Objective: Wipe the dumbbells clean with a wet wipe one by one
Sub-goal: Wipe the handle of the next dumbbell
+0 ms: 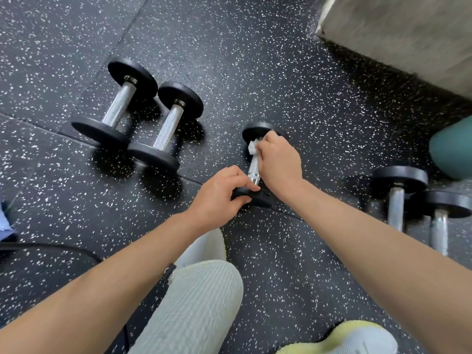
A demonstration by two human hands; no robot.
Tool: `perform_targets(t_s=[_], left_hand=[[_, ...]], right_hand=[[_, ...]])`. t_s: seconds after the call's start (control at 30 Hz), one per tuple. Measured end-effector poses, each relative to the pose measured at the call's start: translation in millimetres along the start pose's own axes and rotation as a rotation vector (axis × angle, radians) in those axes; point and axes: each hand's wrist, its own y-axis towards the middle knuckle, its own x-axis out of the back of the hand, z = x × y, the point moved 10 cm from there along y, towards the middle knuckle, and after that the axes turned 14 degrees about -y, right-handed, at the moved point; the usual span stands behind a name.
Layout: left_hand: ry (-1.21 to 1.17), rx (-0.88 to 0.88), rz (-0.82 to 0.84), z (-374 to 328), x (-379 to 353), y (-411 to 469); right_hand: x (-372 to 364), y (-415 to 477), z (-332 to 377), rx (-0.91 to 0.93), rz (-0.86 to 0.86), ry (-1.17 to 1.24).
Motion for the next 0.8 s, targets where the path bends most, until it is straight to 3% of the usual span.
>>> perform_targets(t_s=[0.17, 0.43, 0.63, 0.8], left_hand=[[0.015, -0.018, 0.021, -1.1, -6.3, 1.0], [0.119, -0.067, 0.048, -10.8, -18.9, -0.2], [0.118, -0.032, 0.017, -9.2, -11.9, 1.1], [0.086, -0.019, 0.022, -5.0, -13.6, 2.7]], right_hand=[[2.8, -18.3, 8.3, 0.184, 0.029, -0.016], [-1.6, -1.6, -2.9, 0.070, 0.016, -0.040], [0.1, -14.7, 5.6, 0.295, 0.036, 0.065], [2.5, 5.1, -20.4, 0.107, -0.003, 0.084]])
